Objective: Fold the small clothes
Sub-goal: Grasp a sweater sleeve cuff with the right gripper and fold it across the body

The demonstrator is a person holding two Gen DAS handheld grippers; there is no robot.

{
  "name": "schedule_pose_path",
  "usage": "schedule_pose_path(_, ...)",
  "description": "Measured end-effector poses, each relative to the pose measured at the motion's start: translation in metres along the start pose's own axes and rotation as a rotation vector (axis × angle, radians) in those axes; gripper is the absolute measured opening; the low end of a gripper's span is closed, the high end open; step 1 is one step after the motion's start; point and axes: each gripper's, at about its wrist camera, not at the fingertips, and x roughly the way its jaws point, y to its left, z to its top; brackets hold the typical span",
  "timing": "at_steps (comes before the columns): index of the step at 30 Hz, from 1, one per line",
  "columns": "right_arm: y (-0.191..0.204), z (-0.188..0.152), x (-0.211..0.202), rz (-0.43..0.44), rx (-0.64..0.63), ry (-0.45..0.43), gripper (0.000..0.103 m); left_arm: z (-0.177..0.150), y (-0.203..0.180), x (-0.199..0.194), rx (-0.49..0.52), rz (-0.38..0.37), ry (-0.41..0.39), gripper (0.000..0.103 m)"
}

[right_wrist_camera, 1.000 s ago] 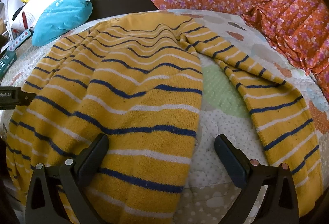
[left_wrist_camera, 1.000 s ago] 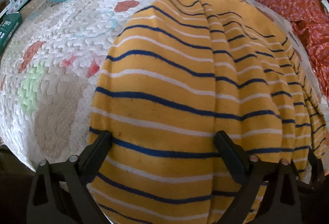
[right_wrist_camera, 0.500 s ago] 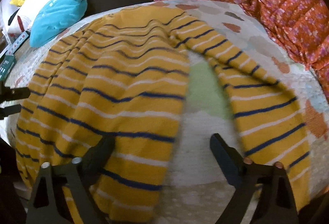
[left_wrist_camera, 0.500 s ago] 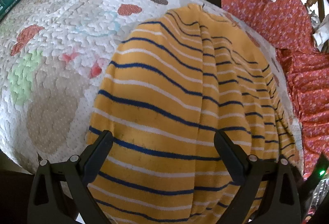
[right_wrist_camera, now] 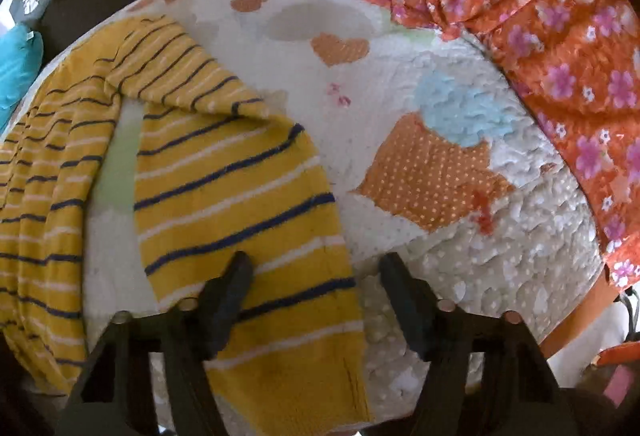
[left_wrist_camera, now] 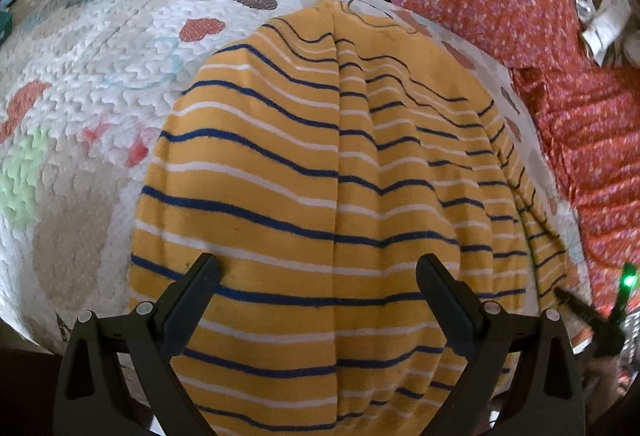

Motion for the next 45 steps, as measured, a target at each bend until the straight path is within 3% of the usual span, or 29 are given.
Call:
schedule_pose_path(1,0.002,0.005,-0.002,0.026,-0.03,-0.008,0.006,0.0,0.0,0.001,0.003,0.006,0.003,0.099)
schedule_pose_path(3,0.0,0.025,-0.002,0.052,-0.058,0.0,0.006,0.0,0.003,0.003,-0.008,0.006,0.014,0.099)
schedule_pose_path(7,0.001,0.092,-0.041,-0.135,-0.211,-0.168,0.006,0.001,0.011,0.003,-0.042,-0.003,0.014,0.098)
schedule_pose_path(10,-0.004,0.154,-0.084,-0.313,-0.249,-0.393,0.006,0.002,0.012,0.003,-0.046,0.014,0.005,0.099)
schedule_pose_path(12,-0.001,0.166,-0.116,-0.377,-0.272,-0.533,0.006,0.002,0.013,0.003,-0.051,0.015,0.005,0.099)
schedule_pose_path(14,0.001,0.163,-0.12,-0.376,-0.278,-0.565,0.007,0.003,0.014,0.002,-0.058,0.014,0.004,0.099)
schedule_pose_path(16,0.003,0.144,-0.097,-0.341,-0.29,-0.525,0.01,0.003,0.016,0.002,-0.069,0.007,0.006,0.099)
schedule_pose_path(18,0.005,0.115,-0.047,-0.325,-0.334,-0.37,0.024,0.003,0.017,0.003,-0.077,-0.003,0.014,0.098)
schedule_pose_path(21,-0.007,0.081,0.007,-0.31,-0.325,-0.153,0.025,0.001,0.015,0.002,-0.069,-0.004,0.016,0.098)
schedule_pose_path(23,-0.023,0.07,0.021,-0.274,-0.242,-0.103,0.025,0.001,0.013,0.001,-0.06,-0.005,0.013,0.099)
schedule_pose_path(25,-0.042,0.068,0.021,-0.223,-0.126,-0.093,0.028,0.001,0.01,0.001,-0.049,0.003,0.009,0.099)
schedule_pose_path(27,-0.057,0.069,0.013,-0.155,-0.012,-0.108,0.042,0.001,0.008,0.002,-0.04,0.006,0.011,0.098)
schedule_pose_path(33,-0.04,0.077,0.004,0.077,0.148,-0.192,0.064,0.002,0.009,0.002,-0.041,0.023,0.007,0.099)
schedule_pose_path(36,-0.024,0.073,0.016,0.171,0.191,-0.193,0.064,0.004,0.019,0.0,-0.081,0.009,0.005,0.099)
schedule_pose_path(39,-0.041,0.078,0.025,0.215,0.311,-0.203,0.064,0.004,0.026,-0.002,-0.117,-0.012,0.005,0.098)
schedule_pose_path(44,-0.118,0.067,0.031,0.32,0.73,-0.238,0.067,0.004,0.021,-0.004,-0.099,-0.016,-0.004,0.099)
schedule_pose_path(45,-0.128,0.064,0.03,0.308,0.771,-0.239,0.067,0.004,0.018,-0.003,-0.091,-0.013,-0.003,0.098)
